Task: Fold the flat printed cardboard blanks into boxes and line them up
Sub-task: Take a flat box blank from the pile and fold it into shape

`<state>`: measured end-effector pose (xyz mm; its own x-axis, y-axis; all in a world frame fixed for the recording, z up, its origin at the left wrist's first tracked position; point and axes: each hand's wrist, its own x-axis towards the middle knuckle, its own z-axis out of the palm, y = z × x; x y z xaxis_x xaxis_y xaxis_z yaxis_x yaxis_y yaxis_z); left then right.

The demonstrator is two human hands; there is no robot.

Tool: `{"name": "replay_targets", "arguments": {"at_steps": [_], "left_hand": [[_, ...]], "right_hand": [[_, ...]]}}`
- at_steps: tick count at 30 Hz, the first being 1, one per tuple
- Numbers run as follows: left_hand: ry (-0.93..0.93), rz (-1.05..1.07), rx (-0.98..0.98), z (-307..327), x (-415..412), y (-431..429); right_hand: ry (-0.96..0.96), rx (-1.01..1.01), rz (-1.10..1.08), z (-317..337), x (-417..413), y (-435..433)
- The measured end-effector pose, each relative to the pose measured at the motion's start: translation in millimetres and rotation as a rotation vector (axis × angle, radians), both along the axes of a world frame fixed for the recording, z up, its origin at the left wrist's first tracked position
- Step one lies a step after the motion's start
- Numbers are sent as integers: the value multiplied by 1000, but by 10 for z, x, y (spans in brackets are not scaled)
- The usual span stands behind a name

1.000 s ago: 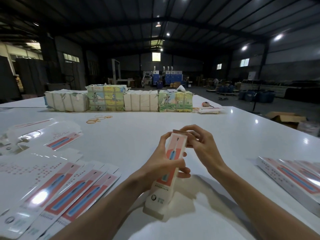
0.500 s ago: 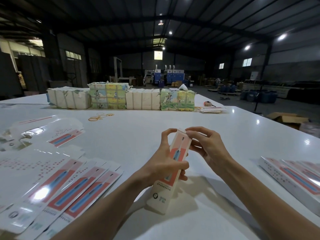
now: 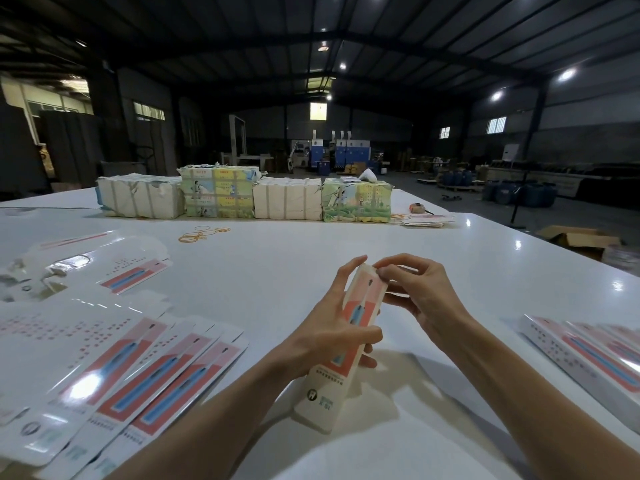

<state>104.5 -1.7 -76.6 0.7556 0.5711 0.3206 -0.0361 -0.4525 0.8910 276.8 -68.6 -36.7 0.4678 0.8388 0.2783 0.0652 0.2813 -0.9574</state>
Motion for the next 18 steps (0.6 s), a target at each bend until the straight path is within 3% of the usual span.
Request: {"name": "replay_targets", "arguments": {"at_steps": [8,14,18], "left_hand": [[-14,73,-70,31,3,48],[-10,69,-130,22,-26,17],[6,122,-78,18,2,0]], "right_hand": [[-66,21,120,-15,-53,-11],[-146,32,20,-116,-118,17],[-49,64,47,-167,-123,11]]}}
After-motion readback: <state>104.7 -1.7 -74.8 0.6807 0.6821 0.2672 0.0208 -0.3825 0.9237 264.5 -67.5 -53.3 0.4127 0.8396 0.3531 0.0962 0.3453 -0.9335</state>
